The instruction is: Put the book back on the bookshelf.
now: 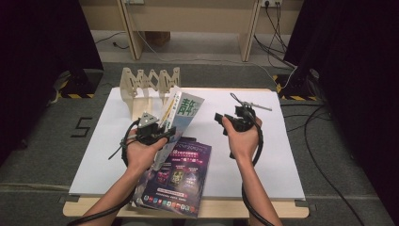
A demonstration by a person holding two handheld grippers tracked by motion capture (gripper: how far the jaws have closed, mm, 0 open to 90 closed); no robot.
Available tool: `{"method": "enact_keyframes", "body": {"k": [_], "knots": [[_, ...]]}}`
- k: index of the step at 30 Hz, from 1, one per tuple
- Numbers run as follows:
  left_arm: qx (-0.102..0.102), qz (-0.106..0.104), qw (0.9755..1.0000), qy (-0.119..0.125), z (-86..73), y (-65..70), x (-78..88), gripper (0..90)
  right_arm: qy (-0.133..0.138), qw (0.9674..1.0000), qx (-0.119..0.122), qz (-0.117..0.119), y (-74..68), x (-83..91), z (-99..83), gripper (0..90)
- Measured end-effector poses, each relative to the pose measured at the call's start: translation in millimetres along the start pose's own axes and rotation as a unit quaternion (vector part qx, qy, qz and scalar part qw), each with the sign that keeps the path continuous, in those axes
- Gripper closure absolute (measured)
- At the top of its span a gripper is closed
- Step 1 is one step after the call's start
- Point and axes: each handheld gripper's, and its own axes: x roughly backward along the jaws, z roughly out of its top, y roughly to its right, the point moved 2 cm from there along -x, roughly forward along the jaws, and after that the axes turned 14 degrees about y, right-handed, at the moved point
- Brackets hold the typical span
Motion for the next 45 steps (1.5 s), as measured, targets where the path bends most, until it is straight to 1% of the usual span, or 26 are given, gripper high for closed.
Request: {"method": "enact_keyframes", "body": {"k": [3, 6, 10, 15, 18, 20, 22, 23, 24, 26, 27, 28, 29, 30, 31, 32, 33, 34, 35, 36, 38, 40, 41, 42, 43, 45], "knots": [[0.007, 0.003, 0.9999, 0.011, 6.9, -6.6, 7.0, 73.5, -0.015, 0.9996, -0.019, -0.018, 27.1, 4.7, -20.0, 57.6], [0.014, 0.009, 0.9996, 0.025, 15.3, -14.8, 16.7, 73.4, -0.025, 0.9986, -0.035, -0.030, 45.6, 10.3, -32.3, 57.6], [0.020, 0.017, 0.9986, 0.046, 26.4, -26.8, 30.7, 73.5, -0.025, 0.9975, -0.048, -0.047, 68.0, 19.8, -43.8, 57.6], [0.027, 0.029, 0.9969, 0.067, 39.3, -40.0, 45.2, 73.5, -0.027, 0.9954, -0.064, -0.065, 89.9, 31.3, -55.7, 57.6], [0.026, 0.038, 0.9961, 0.076, 46.1, -46.8, 50.3, 73.5, -0.029, 0.9941, -0.072, -0.076, 101.4, 36.4, -62.0, 57.7], [0.021, 0.046, 0.9955, 0.080, 50.1, -50.8, 53.6, 73.5, -0.027, 0.9936, -0.074, -0.081, 107.7, 38.8, -65.4, 57.7], [0.027, 0.051, 0.9948, 0.084, 52.9, -55.8, 55.3, 73.5, -0.027, 0.9927, -0.080, -0.086, 111.6, 40.4, -68.1, 57.7], [0.030, 0.053, 0.9944, 0.086, 53.4, -57.3, 55.0, 73.5, -0.030, 0.9925, -0.078, -0.089, 115.0, 41.2, -70.7, 57.6], [0.030, 0.056, 0.9943, 0.086, 53.7, -58.8, 54.4, 73.5, -0.030, 0.9918, -0.087, -0.089, 115.3, 41.1, -72.1, 57.6], [0.032, 0.057, 0.9943, 0.084, 54.2, -61.5, 52.2, 73.5, -0.032, 0.9913, -0.088, -0.093, 118.3, 40.8, -75.8, 57.6], [0.033, 0.059, 0.9942, 0.084, 54.8, -62.5, 50.6, 73.6, -0.030, 0.9917, -0.084, -0.092, 120.2, 40.6, -77.7, 57.7], [0.033, 0.060, 0.9942, 0.083, 55.8, -63.0, 49.0, 73.5, -0.030, 0.9918, -0.083, -0.092, 121.6, 40.5, -79.5, 57.6], [0.030, 0.060, 0.9944, 0.081, 56.8, -63.4, 47.6, 73.6, -0.033, 0.9909, -0.091, -0.093, 121.5, 40.4, -81.2, 57.6], [0.030, 0.060, 0.9944, 0.082, 58.8, -63.6, 45.1, 73.6, -0.032, 0.9915, -0.085, -0.093, 123.0, 40.4, -82.4, 57.6], [0.027, 0.060, 0.9946, 0.081, 60.7, -64.0, 43.0, 73.6, -0.035, 0.9907, -0.090, -0.096, 123.2, 40.8, -83.8, 57.7], [0.027, 0.061, 0.9945, 0.081, 62.6, -64.4, 40.7, 73.5, -0.034, 0.9910, -0.086, -0.096, 124.8, 40.8, -84.9, 57.6], [0.028, 0.061, 0.9945, 0.080, 63.9, -65.1, 38.7, 73.5, -0.033, 0.9908, -0.090, -0.096, 125.6, 40.9, -85.8, 57.6], [0.030, 0.063, 0.9943, 0.080, 65.9, -67.0, 34.9, 73.5, -0.034, 0.9908, -0.088, -0.097, 126.6, 41.2, -86.3, 57.7], [0.034, 0.064, 0.9940, 0.082, 67.4, -68.2, 31.6, 73.5, -0.034, 0.9901, -0.094, -0.099, 127.0, 41.5, -87.1, 57.7], [0.033, 0.064, 0.9940, 0.082, 68.9, -69.3, 28.2, 73.5, -0.032, 0.9909, -0.085, -0.100, 129.2, 41.6, -87.8, 57.7], [0.037, 0.066, 0.9935, 0.085, 72.5, -70.9, 21.5, 73.5, -0.032, 0.9904, -0.091, -0.099, 130.7, 42.2, -89.1, 57.7], [0.031, 0.067, 0.9935, 0.086, 77.3, -71.0, 15.3, 73.5, -0.033, 0.9896, -0.097, -0.102, 131.9, 42.6, -90.4, 57.8], [0.030, 0.067, 0.9934, 0.089, 80.2, -71.1, 12.1, 73.5, -0.034, 0.9900, -0.091, -0.103, 133.6, 43.2, -90.6, 57.8], [0.028, 0.067, 0.9933, 0.090, 83.2, -71.5, 8.6, 73.5, -0.033, 0.9894, -0.097, -0.103, 133.6, 43.4, -91.0, 57.8], [0.029, 0.069, 0.9927, 0.094, 86.1, -72.3, 4.7, 73.5, -0.030, 0.9903, -0.088, -0.103, 135.9, 43.5, -91.4, 57.8], [0.034, 0.069, 0.9913, 0.107, 90.6, -75.1, -4.0, 73.5, -0.031, 0.9898, -0.094, -0.103, 136.7, 43.2, -92.2, 57.8]]}}
